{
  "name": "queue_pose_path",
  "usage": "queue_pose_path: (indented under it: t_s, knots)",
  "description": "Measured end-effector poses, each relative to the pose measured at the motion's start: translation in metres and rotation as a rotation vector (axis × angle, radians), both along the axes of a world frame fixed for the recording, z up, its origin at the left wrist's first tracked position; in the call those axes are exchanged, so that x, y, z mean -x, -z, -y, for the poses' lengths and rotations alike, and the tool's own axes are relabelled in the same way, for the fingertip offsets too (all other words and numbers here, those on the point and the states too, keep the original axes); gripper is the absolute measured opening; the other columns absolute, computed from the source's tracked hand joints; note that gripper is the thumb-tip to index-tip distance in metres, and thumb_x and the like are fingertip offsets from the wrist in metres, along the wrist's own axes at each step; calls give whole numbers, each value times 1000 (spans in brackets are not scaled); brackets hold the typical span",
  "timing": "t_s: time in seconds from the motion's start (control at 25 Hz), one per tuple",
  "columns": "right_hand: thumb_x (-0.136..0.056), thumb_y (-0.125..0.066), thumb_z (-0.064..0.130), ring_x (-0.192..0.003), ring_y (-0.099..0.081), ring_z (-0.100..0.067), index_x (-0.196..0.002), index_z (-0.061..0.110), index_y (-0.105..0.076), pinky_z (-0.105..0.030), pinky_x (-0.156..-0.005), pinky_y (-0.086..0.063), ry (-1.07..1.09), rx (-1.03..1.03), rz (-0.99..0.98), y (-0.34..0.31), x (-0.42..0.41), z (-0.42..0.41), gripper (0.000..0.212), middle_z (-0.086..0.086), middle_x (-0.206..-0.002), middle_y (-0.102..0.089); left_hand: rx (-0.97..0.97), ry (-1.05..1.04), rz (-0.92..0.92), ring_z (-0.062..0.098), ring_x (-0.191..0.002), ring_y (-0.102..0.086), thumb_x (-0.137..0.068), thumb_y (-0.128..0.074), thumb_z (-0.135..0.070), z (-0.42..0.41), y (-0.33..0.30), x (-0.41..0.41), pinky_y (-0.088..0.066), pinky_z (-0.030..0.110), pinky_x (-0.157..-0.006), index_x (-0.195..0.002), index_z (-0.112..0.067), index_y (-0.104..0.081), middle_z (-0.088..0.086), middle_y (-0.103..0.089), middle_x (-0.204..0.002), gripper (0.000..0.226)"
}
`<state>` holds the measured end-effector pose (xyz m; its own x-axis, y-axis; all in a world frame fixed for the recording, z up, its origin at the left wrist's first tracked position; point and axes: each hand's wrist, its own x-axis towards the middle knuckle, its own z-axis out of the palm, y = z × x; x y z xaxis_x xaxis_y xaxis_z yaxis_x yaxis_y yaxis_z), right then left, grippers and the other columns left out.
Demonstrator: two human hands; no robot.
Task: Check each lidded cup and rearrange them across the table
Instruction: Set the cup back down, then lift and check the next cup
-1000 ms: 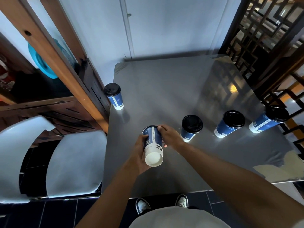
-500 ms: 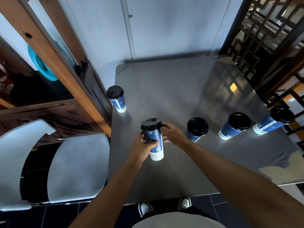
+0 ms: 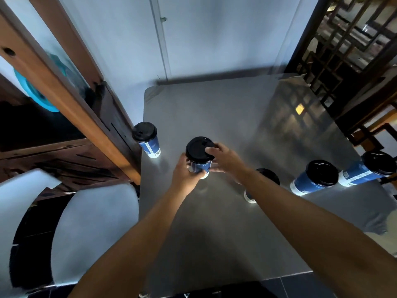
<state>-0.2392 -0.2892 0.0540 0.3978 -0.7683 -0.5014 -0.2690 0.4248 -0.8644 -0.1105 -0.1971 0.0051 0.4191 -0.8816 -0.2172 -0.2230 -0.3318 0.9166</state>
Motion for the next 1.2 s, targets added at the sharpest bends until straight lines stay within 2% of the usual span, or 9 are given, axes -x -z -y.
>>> queue_pose_path:
  t_s: [0.12, 0.2, 0.44, 0.6, 0.68, 0.84, 1.04, 1.12, 1.2]
  knots:
    - [-95, -58, 24, -115, -64, -27, -119, 20, -58, -48, -91, -59, -50, -13, -34, 4, -10, 41, 24, -9, -123, -65, -15, -80, -45, 18, -110, -70, -54, -81, -37, 35, 12, -2, -58, 45, -96, -119, -31, -55, -3, -72, -115, 70]
    - [-96, -57, 22, -115, -64, -27, -122, 17, -58, -48, -91, -58, -68, -29, -57, 10, -16, 68, 27, -9, -123, -65, -20, -131, -58, 18, -107, -71, -53, -79, -33, 59, 21, -5, -59, 46, -95, -112, -30, -58, -2, -73, -111, 63]
    - [-94, -56, 19, -113, -64, -25, -126, 13, -57, -47, -90, -59, -68, -37, -85, 34, -29, 126, 33, -10, -123, -64, -33, -168, -89, 11, -105, -71, -66, -80, -8, 116, 43, -12, -53, 20, -86, -110, -23, -59, 0, -74, -108, 52]
    - [-92, -59, 21, -107, -65, -20, -124, 15, -58, -43, -86, -61, -55, -41, -73, 48, -35, 147, 32, -7, -120, -66, -42, -138, -106, -8, -96, -68, -73, -80, 6, 139, 57, -22, -52, 9, -80, -122, -21, -58, -8, -72, -108, 60]
    - [-87, -61, 25, -110, -66, -22, -121, 16, -59, -46, -87, -61, -57, -41, -84, 53, -38, 151, 35, -6, -119, -67, -47, -135, -113, -8, -99, -68, -73, -81, 2, 145, 62, -25, -51, 9, -81, -124, -21, -58, -7, -72, -110, 61]
    - [-86, -63, 26, -108, -67, -21, -118, 17, -59, -48, -87, -61, -41, -32, -92, 57, -41, 157, 33, -4, -116, -67, -55, -118, -94, 6, -109, -69, -68, -81, -10, 153, 67, -33, -52, 18, -88, -128, -23, -58, -5, -73, -114, 65]
    - [-70, -63, 37, -107, -67, -19, -113, 21, -61, -47, -88, -60, -28, -59, -98, 60, -42, 156, 46, 1, -111, -68, -89, -89, -58, -3, -103, -68, -73, -87, -7, 155, 74, -34, -55, 23, -88, -118, -42, -60, -14, -74, -110, 63]
    - [-64, -61, 42, -105, -67, -18, -110, 24, -62, -48, -88, -60, -26, -44, -110, 64, -42, 154, 50, 4, -108, -69, -110, -91, -47, -8, -95, -67, -74, -88, -8, 155, 76, -32, -54, 23, -85, -117, -42, -60, -14, -74, -105, 62]
    - [-63, -61, 44, -105, -66, -17, -110, 25, -62, -48, -89, -60, -24, -33, -107, 66, -41, 152, 50, 5, -107, -69, -111, -97, -49, -4, -95, -67, -73, -88, -9, 156, 75, -31, -55, 26, -86, -122, -37, -61, -12, -74, -106, 62]
